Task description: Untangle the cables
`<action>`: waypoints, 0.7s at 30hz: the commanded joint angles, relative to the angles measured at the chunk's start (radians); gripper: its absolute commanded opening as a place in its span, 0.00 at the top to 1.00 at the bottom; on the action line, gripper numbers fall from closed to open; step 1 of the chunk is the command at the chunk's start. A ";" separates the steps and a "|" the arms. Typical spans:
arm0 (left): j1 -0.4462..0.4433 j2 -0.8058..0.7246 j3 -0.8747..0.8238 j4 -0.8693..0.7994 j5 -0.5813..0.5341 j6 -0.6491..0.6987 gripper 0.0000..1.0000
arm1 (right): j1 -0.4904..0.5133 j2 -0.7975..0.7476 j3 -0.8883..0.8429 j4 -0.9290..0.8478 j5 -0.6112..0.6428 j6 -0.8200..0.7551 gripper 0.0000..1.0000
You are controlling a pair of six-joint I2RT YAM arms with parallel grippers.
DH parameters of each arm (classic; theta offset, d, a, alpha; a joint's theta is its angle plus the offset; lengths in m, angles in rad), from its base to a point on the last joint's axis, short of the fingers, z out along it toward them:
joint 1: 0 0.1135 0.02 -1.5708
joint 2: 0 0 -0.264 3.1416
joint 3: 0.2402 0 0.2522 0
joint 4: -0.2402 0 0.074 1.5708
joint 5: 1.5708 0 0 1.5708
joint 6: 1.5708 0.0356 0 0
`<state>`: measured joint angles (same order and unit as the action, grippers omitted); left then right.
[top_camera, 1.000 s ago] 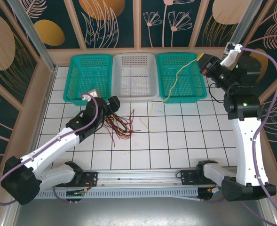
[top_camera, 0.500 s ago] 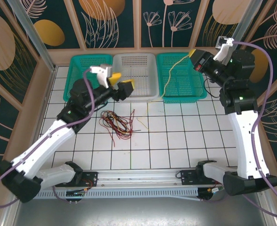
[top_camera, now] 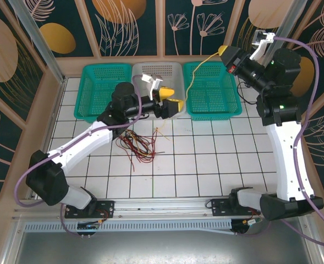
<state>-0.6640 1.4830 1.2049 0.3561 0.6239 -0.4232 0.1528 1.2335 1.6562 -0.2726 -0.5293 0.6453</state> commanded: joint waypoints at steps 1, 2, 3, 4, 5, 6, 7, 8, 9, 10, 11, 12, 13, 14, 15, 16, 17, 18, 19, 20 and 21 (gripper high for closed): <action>-0.031 0.024 0.037 0.020 0.033 0.023 0.13 | 0.009 0.005 0.030 0.060 -0.033 0.024 1.00; -0.038 0.031 0.041 -0.005 0.009 0.042 0.14 | 0.011 0.004 0.029 0.066 -0.038 0.028 1.00; -0.041 0.037 0.041 -0.018 -0.006 0.055 0.16 | 0.011 0.004 0.028 0.071 -0.041 0.032 1.00; -0.042 0.043 0.040 -0.030 -0.026 0.058 0.18 | 0.011 0.004 0.028 0.075 -0.044 0.036 1.00; -0.043 0.048 0.038 -0.038 -0.048 0.058 0.21 | 0.013 0.004 0.028 0.077 -0.046 0.037 1.00; -0.043 0.051 0.034 -0.041 -0.066 0.059 0.23 | 0.013 0.004 0.028 0.076 -0.047 0.038 1.00; -0.043 0.053 0.029 -0.041 -0.072 0.062 0.26 | 0.013 0.004 0.028 0.076 -0.049 0.037 1.00; -0.043 0.055 0.026 -0.035 -0.067 0.061 0.27 | 0.013 0.003 0.026 0.076 -0.050 0.040 1.00; -0.044 0.058 0.025 -0.030 -0.059 0.057 0.28 | 0.014 0.001 0.024 0.077 -0.051 0.039 1.00; -0.045 0.062 0.027 -0.027 -0.052 0.049 0.29 | 0.014 0.000 0.020 0.079 -0.051 0.042 1.00; -0.045 0.067 0.031 -0.023 -0.037 0.042 0.29 | 0.014 -0.003 0.015 0.082 -0.052 0.044 1.00; -0.045 0.072 0.035 -0.019 -0.022 0.037 0.30 | 0.014 -0.004 0.011 0.085 -0.054 0.048 1.00; -0.045 0.077 0.038 -0.014 -0.008 0.029 0.30 | 0.016 -0.006 0.006 0.091 -0.055 0.048 1.00; -0.046 0.081 0.040 -0.011 0.003 0.023 0.31 | 0.016 -0.007 0.001 0.095 -0.055 0.053 1.00; -0.046 0.085 0.042 -0.009 0.010 0.019 0.33 | 0.017 -0.009 -0.002 0.100 -0.056 0.056 1.00; -0.046 0.090 0.045 -0.008 0.018 0.015 0.36 | 0.017 -0.009 -0.007 0.106 -0.057 0.060 1.00; -0.046 0.094 0.045 -0.009 0.018 0.014 0.42 | 0.017 -0.011 -0.010 0.110 -0.057 0.062 1.00; -0.045 0.098 0.045 -0.009 0.016 0.012 0.48 | 0.018 -0.011 -0.012 0.110 -0.057 0.062 1.00; -0.046 0.100 0.043 -0.012 0.013 0.012 0.55 | 0.018 -0.012 -0.013 0.111 -0.057 0.063 1.00; -0.047 0.102 0.040 -0.012 0.011 0.012 0.61 | 0.018 -0.012 -0.013 0.110 -0.057 0.063 1.00; -0.047 0.102 0.037 -0.013 0.006 0.011 0.66 | 0.018 -0.014 -0.013 0.111 -0.057 0.063 1.00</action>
<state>-0.7090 1.5719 1.2213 0.3248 0.6094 -0.4095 0.1619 1.2362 1.6535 -0.2138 -0.5671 0.6941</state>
